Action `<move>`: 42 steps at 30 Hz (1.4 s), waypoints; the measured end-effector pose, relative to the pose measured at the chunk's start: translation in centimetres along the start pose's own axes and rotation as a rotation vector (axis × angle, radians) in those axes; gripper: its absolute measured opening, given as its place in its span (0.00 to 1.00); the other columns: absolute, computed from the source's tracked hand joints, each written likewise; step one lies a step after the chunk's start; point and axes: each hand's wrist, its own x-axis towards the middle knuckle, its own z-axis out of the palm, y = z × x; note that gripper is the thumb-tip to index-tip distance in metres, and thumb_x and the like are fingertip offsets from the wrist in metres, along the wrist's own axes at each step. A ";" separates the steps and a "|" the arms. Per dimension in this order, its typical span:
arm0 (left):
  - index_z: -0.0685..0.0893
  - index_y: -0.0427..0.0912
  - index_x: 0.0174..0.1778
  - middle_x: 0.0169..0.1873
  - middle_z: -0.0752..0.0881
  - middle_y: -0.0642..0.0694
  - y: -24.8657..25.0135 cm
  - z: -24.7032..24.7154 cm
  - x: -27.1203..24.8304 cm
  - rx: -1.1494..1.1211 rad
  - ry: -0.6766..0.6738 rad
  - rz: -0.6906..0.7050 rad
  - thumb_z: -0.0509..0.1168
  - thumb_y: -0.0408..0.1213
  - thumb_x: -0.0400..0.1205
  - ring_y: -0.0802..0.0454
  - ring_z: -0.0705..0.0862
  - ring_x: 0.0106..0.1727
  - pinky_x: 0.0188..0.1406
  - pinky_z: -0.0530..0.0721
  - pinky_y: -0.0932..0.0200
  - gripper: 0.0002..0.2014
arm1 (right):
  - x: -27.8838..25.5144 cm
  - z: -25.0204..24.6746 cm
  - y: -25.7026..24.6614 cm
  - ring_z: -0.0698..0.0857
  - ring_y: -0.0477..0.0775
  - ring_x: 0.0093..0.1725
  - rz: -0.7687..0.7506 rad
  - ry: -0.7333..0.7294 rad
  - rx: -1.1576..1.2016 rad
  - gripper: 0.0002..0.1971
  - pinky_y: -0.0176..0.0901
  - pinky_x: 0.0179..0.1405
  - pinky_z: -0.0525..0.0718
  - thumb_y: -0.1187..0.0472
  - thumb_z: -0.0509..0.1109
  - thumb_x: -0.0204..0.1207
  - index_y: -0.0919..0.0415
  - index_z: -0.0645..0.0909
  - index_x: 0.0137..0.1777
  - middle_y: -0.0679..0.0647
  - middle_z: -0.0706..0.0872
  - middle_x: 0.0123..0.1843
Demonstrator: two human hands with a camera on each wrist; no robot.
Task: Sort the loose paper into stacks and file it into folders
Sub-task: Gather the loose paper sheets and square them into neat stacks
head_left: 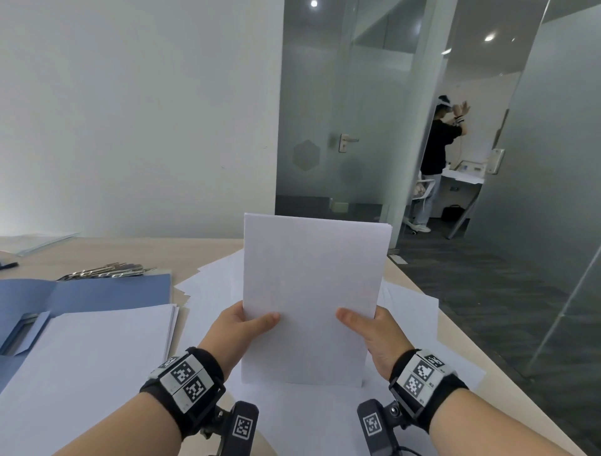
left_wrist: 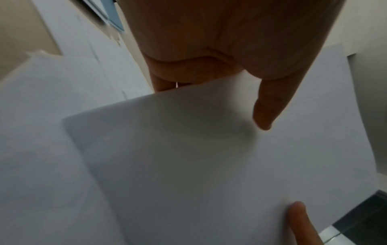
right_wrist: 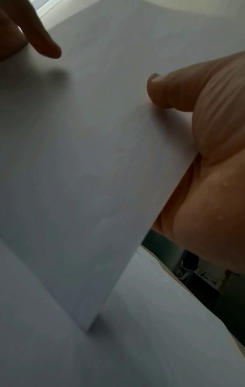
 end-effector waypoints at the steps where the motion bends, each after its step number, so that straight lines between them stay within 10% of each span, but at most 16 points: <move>1: 0.89 0.40 0.60 0.53 0.94 0.44 -0.3 0.0 -0.1 0.021 0.005 -0.022 0.79 0.42 0.71 0.42 0.92 0.56 0.64 0.86 0.41 0.22 | -0.1 0.0 0.2 0.92 0.59 0.57 0.004 0.003 -0.019 0.14 0.50 0.56 0.87 0.61 0.79 0.73 0.61 0.89 0.58 0.58 0.94 0.55; 5: 0.91 0.42 0.55 0.48 0.95 0.47 -0.4 -0.2 -0.5 0.142 0.081 -0.022 0.75 0.36 0.81 0.46 0.93 0.50 0.61 0.88 0.42 0.08 | -0.2 0.8 0.0 0.93 0.50 0.52 -0.036 0.036 -0.070 0.07 0.35 0.47 0.87 0.64 0.78 0.77 0.60 0.90 0.54 0.52 0.95 0.51; 11: 0.90 0.42 0.54 0.47 0.95 0.45 1.2 -4.4 -1.3 0.152 0.187 -0.059 0.76 0.44 0.74 0.43 0.93 0.49 0.59 0.89 0.39 0.15 | 0.5 4.4 -0.3 0.92 0.55 0.53 -0.005 -0.102 -0.134 0.08 0.48 0.53 0.88 0.63 0.70 0.82 0.57 0.88 0.57 0.54 0.94 0.54; 14: 0.89 0.41 0.56 0.47 0.95 0.43 1.6 -8.5 -2.3 0.156 0.232 -0.132 0.77 0.38 0.76 0.40 0.94 0.49 0.59 0.89 0.38 0.14 | 0.8 7.3 0.7 0.84 0.55 0.41 0.087 -0.193 -0.273 0.13 0.44 0.35 0.77 0.55 0.64 0.72 0.53 0.85 0.53 0.52 0.88 0.43; 21: 0.82 0.41 0.57 0.51 0.89 0.33 1.6 -17.5 -6.3 0.316 0.446 -0.346 0.59 0.23 0.76 0.30 0.90 0.53 0.57 0.88 0.29 0.17 | 1.3 16.4 4.1 0.68 0.57 0.36 0.255 -0.373 -0.361 0.09 0.42 0.30 0.61 0.64 0.61 0.76 0.63 0.81 0.52 0.57 0.75 0.40; 30: 0.88 0.47 0.59 0.46 0.93 0.43 0.7 -26.7 -11.4 0.451 0.532 -0.445 0.62 0.22 0.77 0.41 0.88 0.36 0.35 0.84 0.54 0.20 | 0.1 26.2 6.1 0.82 0.47 0.27 0.272 -0.444 -0.436 0.07 0.34 0.19 0.70 0.65 0.67 0.80 0.57 0.85 0.54 0.53 0.91 0.42; 34: 0.84 0.48 0.57 0.48 0.88 0.49 0.8 -27.3 -11.5 0.547 0.563 -0.453 0.64 0.23 0.80 0.40 0.90 0.49 0.52 0.90 0.50 0.16 | 0.1 28.1 7.0 0.86 0.53 0.35 0.230 -0.424 -0.512 0.05 0.39 0.24 0.77 0.63 0.71 0.78 0.60 0.85 0.52 0.58 0.93 0.50; 39: 0.77 0.39 0.78 0.72 0.82 0.41 0.2 -27.4 -11.1 0.636 0.561 -0.443 0.69 0.35 0.83 0.42 0.81 0.70 0.72 0.76 0.52 0.25 | 0.4 27.8 6.9 0.84 0.57 0.35 0.242 -0.343 -0.614 0.13 0.44 0.30 0.81 0.53 0.69 0.77 0.62 0.84 0.53 0.55 0.88 0.38; 42: 0.73 0.41 0.81 0.76 0.78 0.39 0.1 -27.4 -11.3 0.642 0.559 -0.436 0.68 0.39 0.84 0.41 0.79 0.74 0.68 0.75 0.52 0.28 | 0.9 27.1 6.6 0.82 0.54 0.39 0.294 -0.296 -0.608 0.12 0.40 0.28 0.79 0.52 0.67 0.79 0.52 0.80 0.61 0.52 0.84 0.45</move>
